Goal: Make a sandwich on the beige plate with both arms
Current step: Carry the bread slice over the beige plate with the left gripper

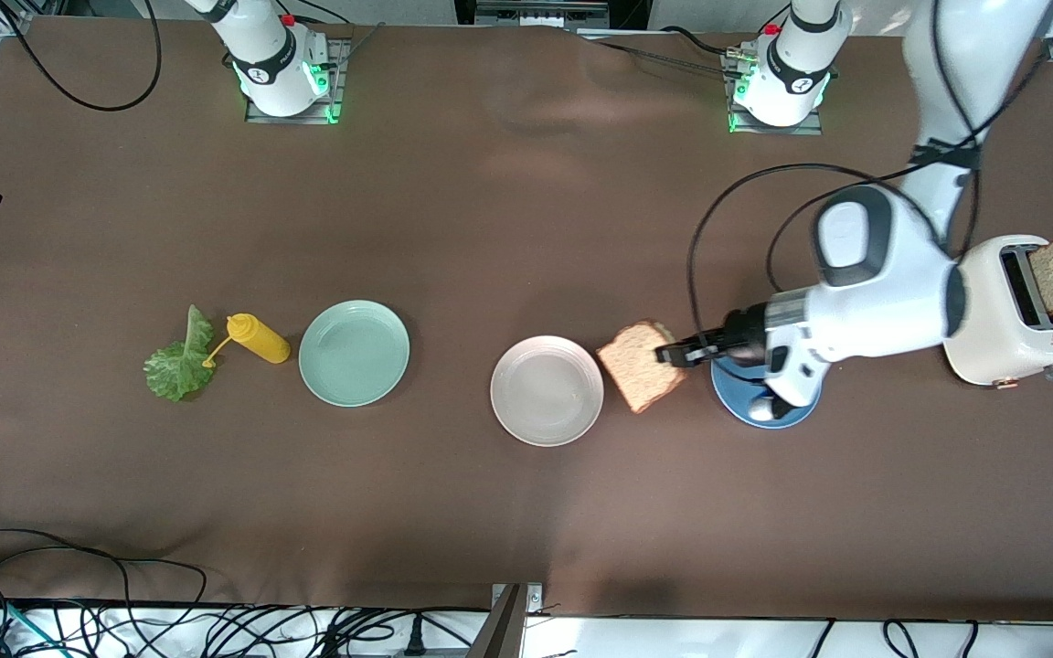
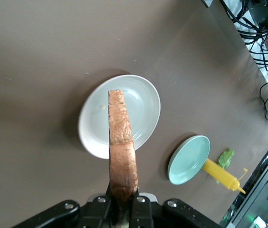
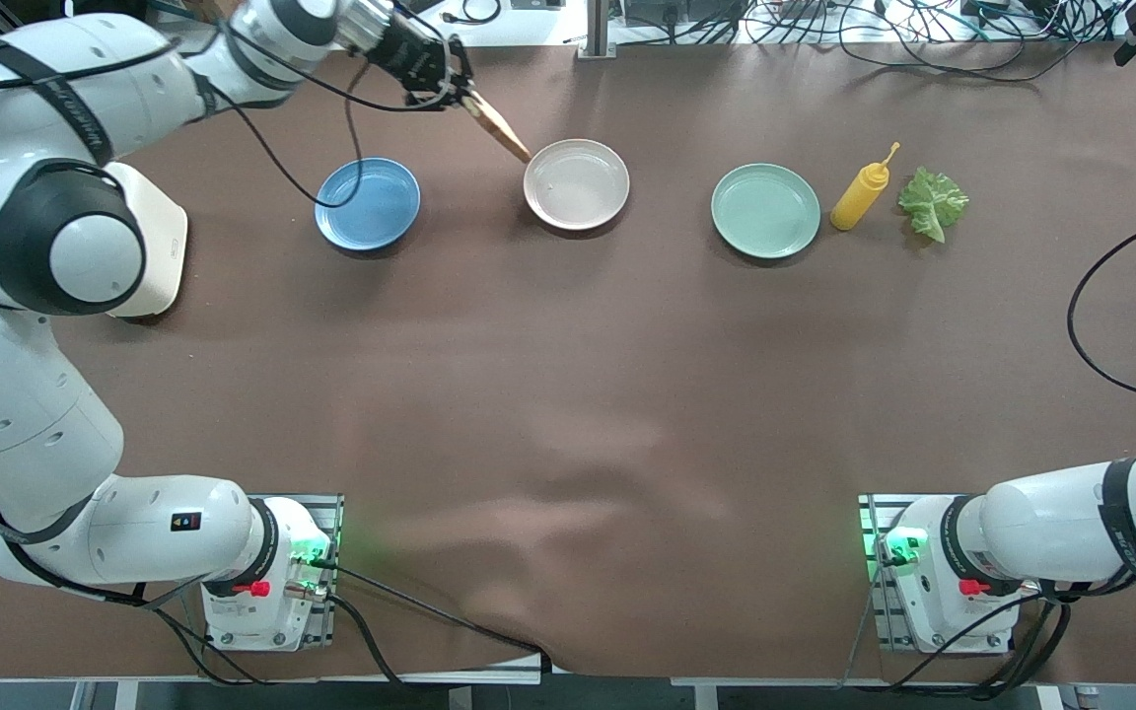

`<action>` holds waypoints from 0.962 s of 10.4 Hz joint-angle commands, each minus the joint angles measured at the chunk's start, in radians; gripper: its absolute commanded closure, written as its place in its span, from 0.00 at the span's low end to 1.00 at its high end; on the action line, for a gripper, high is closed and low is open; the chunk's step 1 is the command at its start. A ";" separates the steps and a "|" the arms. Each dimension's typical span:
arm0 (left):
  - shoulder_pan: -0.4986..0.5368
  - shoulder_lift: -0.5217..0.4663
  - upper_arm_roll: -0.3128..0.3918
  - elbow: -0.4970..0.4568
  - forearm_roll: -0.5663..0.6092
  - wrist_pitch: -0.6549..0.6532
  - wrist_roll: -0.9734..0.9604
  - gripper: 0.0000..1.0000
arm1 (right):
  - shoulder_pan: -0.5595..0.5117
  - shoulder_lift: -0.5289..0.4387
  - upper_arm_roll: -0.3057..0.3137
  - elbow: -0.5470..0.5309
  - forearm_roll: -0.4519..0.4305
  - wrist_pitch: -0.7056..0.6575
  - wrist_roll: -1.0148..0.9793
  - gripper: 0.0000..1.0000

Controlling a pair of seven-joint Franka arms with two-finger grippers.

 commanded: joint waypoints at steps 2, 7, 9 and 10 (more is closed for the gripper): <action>-0.099 0.094 0.011 0.040 -0.089 0.118 -0.018 1.00 | 0.010 -0.001 0.026 0.019 0.000 0.016 0.002 0.00; -0.175 0.201 0.011 0.081 -0.104 0.276 -0.019 1.00 | 0.033 -0.006 0.072 0.021 -0.006 0.016 -0.004 0.00; -0.192 0.255 0.011 0.153 -0.157 0.293 -0.019 1.00 | 0.034 -0.009 0.103 0.022 -0.005 0.007 -0.004 0.00; -0.211 0.272 0.011 0.177 -0.180 0.293 -0.019 1.00 | 0.034 -0.012 0.108 0.022 -0.005 0.002 -0.004 0.00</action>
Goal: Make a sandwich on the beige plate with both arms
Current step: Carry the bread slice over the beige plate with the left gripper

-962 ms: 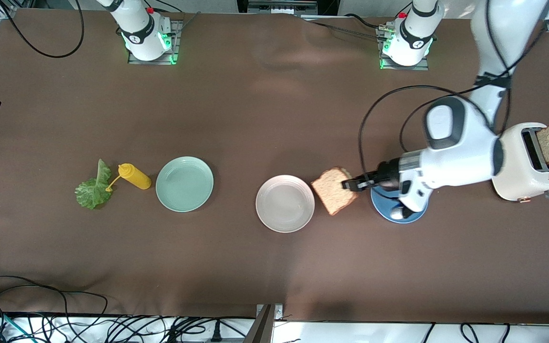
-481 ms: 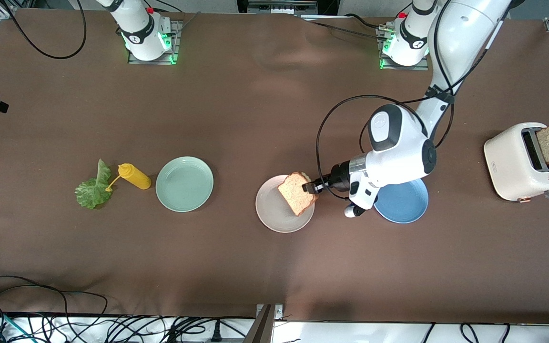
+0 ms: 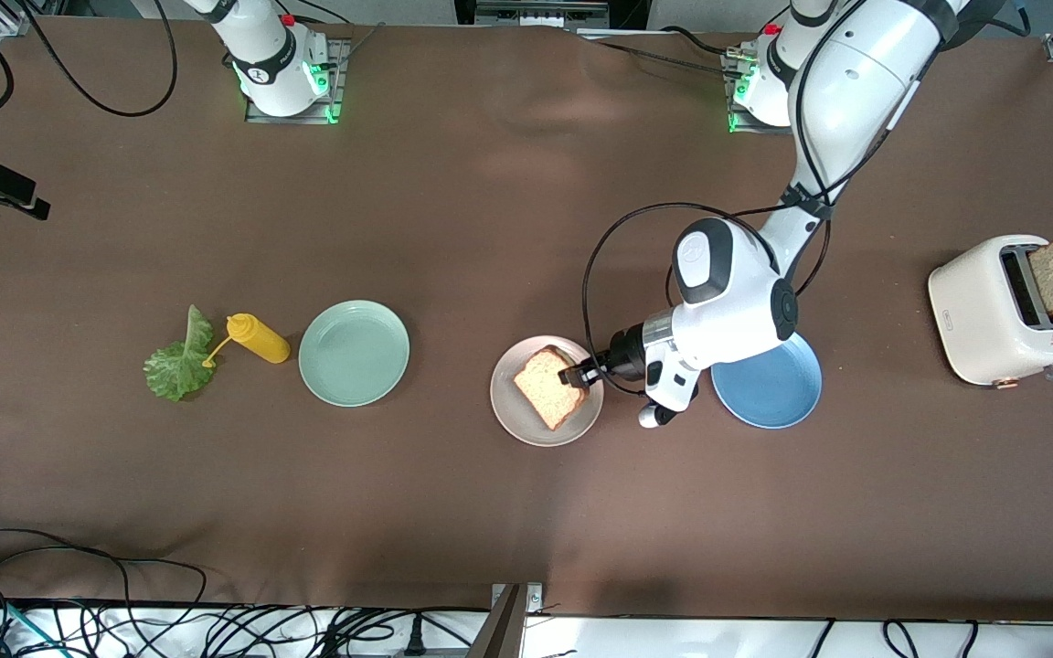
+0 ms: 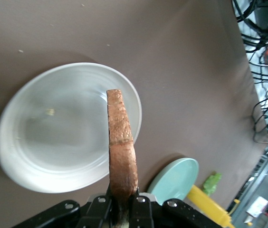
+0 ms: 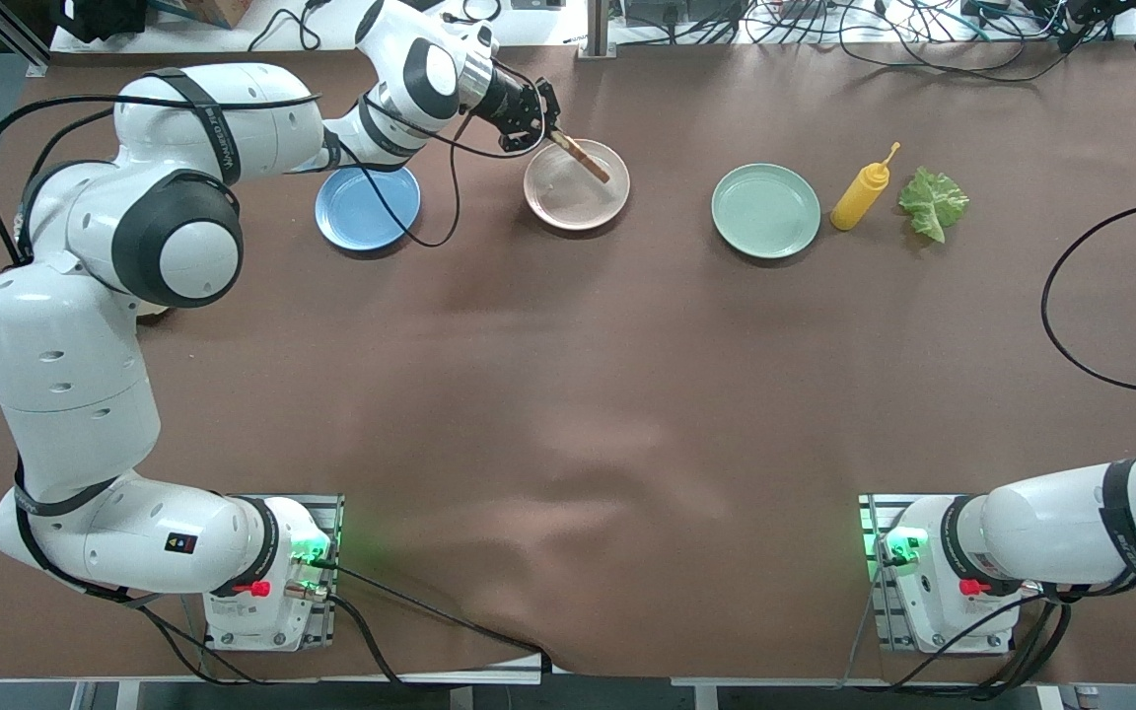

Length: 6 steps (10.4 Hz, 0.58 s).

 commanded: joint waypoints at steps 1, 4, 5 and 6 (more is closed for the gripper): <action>-0.042 0.057 0.011 0.080 -0.060 0.008 0.013 1.00 | -0.002 -0.012 0.009 0.010 -0.005 -0.002 -0.003 0.00; -0.050 0.098 0.012 0.085 -0.060 0.034 0.014 1.00 | -0.005 -0.006 0.002 0.010 -0.011 0.046 -0.002 0.00; -0.050 0.103 0.012 0.085 -0.060 0.034 0.013 0.88 | -0.009 -0.006 -0.005 0.010 -0.011 0.051 -0.003 0.00; -0.049 0.103 0.012 0.084 -0.063 0.034 0.013 0.33 | -0.010 -0.006 -0.017 0.010 -0.009 0.051 -0.003 0.00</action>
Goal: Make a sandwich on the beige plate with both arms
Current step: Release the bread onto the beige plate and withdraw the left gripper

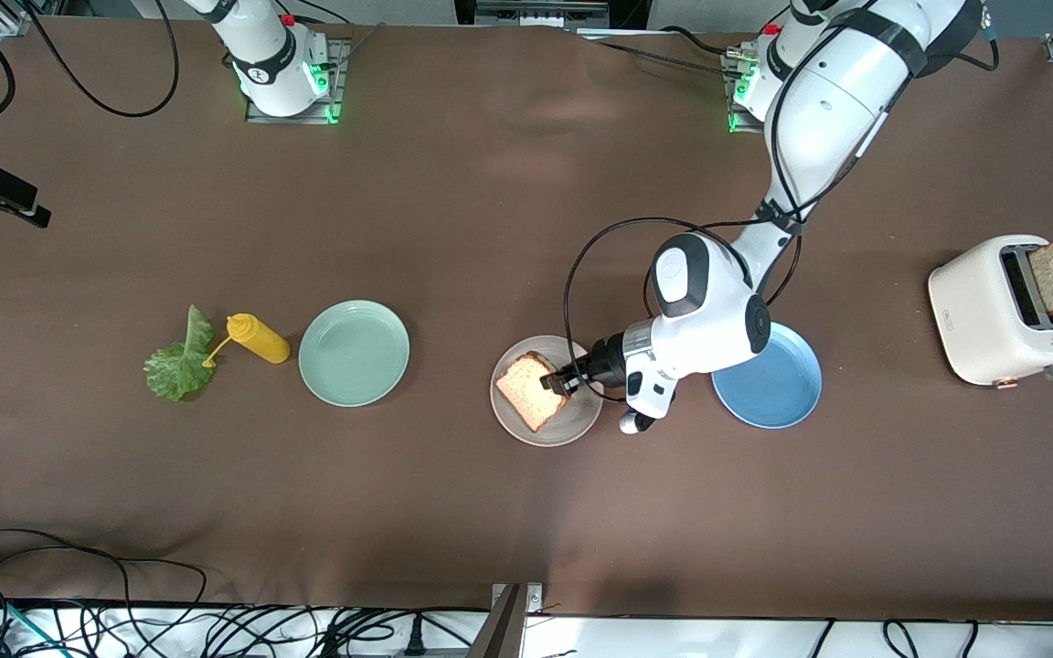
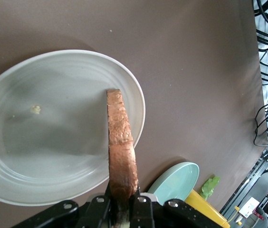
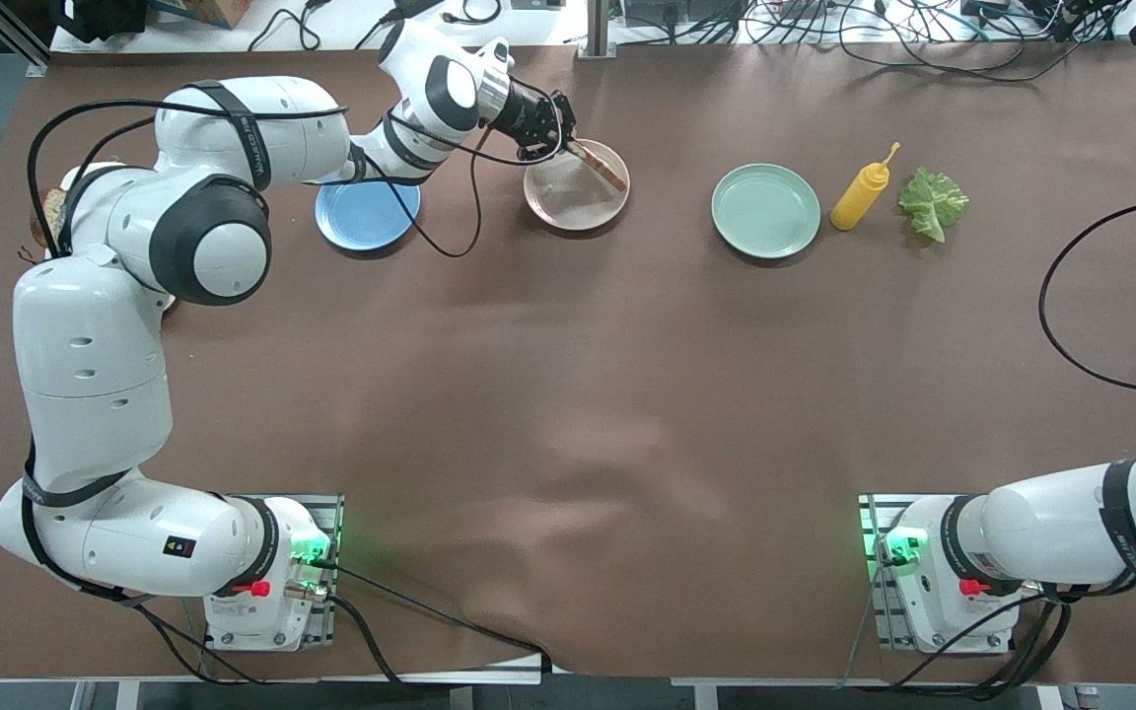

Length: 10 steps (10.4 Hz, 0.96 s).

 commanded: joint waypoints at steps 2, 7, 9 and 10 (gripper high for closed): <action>0.000 0.004 0.011 0.017 -0.041 0.004 0.010 0.00 | -0.007 -0.003 -0.013 0.009 -0.008 0.000 -0.003 0.00; 0.060 0.005 0.020 -0.049 -0.032 -0.002 0.006 0.00 | -0.007 0.008 -0.013 0.008 -0.002 0.016 -0.002 0.00; 0.066 0.005 0.039 -0.061 -0.032 -0.005 0.009 0.00 | -0.007 0.010 -0.013 0.008 -0.002 0.016 -0.002 0.00; 0.066 0.005 0.056 -0.061 -0.026 -0.008 0.009 0.00 | -0.007 0.010 -0.011 0.006 -0.002 0.017 -0.003 0.00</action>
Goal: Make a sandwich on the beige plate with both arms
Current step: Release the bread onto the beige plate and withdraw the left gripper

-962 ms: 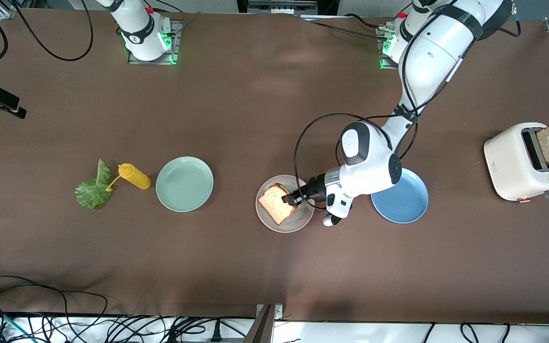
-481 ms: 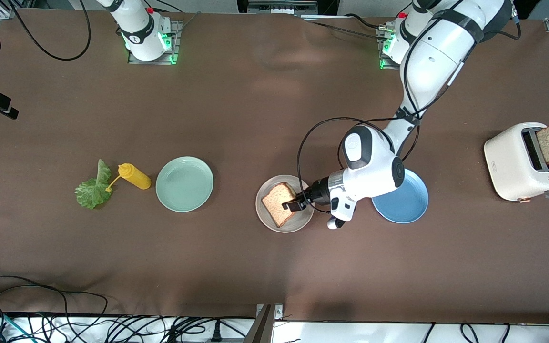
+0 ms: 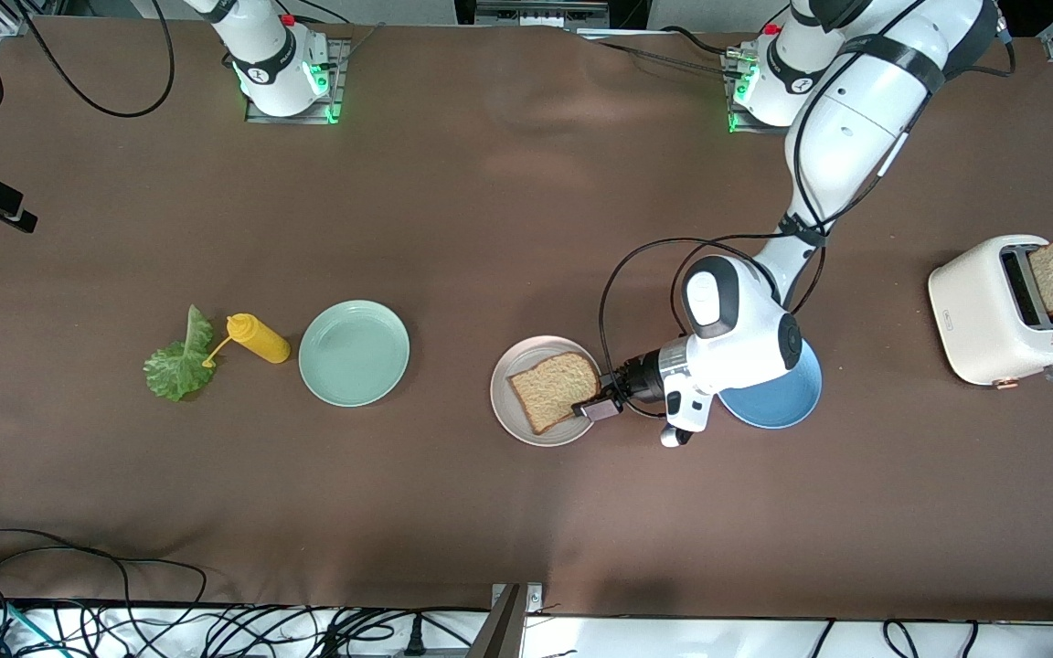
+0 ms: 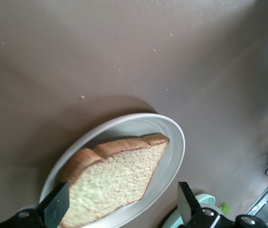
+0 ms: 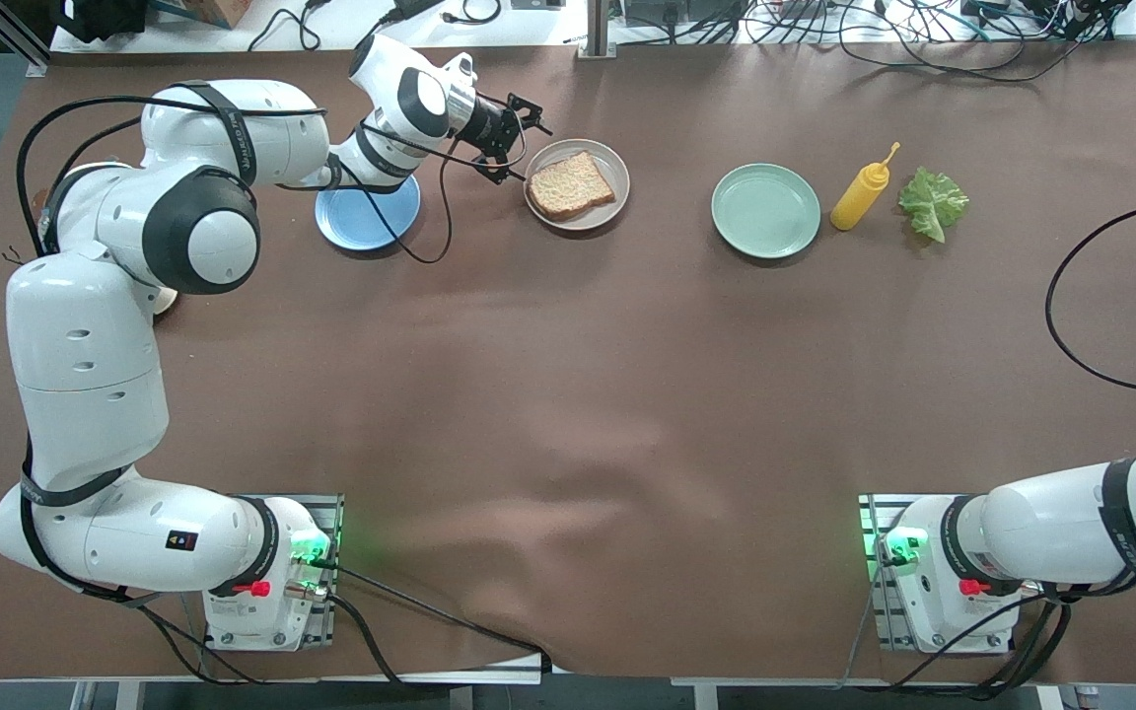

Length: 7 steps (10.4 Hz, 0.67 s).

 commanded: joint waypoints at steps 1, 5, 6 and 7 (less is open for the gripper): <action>0.005 -0.012 0.029 -0.008 -0.003 -0.038 0.012 0.00 | -0.001 0.008 0.002 0.006 -0.008 0.001 -0.005 0.00; 0.128 -0.132 0.118 -0.012 0.259 -0.377 0.007 0.00 | -0.001 0.015 0.002 0.008 -0.004 0.008 -0.005 0.00; 0.167 -0.166 0.118 -0.009 0.340 -0.449 0.007 0.00 | 0.002 0.019 0.004 0.006 -0.002 0.008 -0.005 0.00; 0.199 -0.204 0.117 -0.005 0.414 -0.518 0.007 0.00 | 0.007 0.037 0.008 0.009 -0.004 0.017 -0.003 0.00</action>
